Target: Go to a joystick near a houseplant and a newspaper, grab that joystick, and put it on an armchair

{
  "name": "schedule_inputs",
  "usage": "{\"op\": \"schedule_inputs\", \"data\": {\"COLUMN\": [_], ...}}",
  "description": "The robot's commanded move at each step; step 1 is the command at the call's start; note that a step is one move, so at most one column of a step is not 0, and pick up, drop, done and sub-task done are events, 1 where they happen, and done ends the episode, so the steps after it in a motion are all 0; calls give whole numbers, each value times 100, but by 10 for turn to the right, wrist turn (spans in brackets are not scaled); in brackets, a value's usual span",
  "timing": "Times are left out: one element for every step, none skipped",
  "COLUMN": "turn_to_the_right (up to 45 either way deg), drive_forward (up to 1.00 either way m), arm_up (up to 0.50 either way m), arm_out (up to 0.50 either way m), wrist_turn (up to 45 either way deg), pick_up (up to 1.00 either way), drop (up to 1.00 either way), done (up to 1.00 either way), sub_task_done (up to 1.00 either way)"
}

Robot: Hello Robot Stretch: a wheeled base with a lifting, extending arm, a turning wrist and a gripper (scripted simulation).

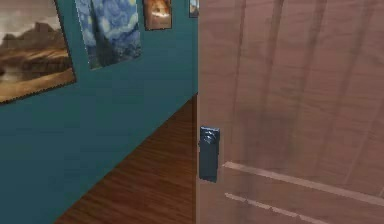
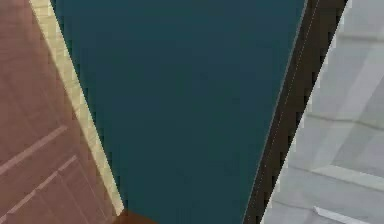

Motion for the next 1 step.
{"op": "schedule_inputs", "data": {"turn_to_the_right": [-210], "drive_forward": [0], "arm_up": [0], "arm_out": [0], "wrist_turn": [0], "pick_up": [0], "drop": [0], "done": [0], "sub_task_done": [0]}}
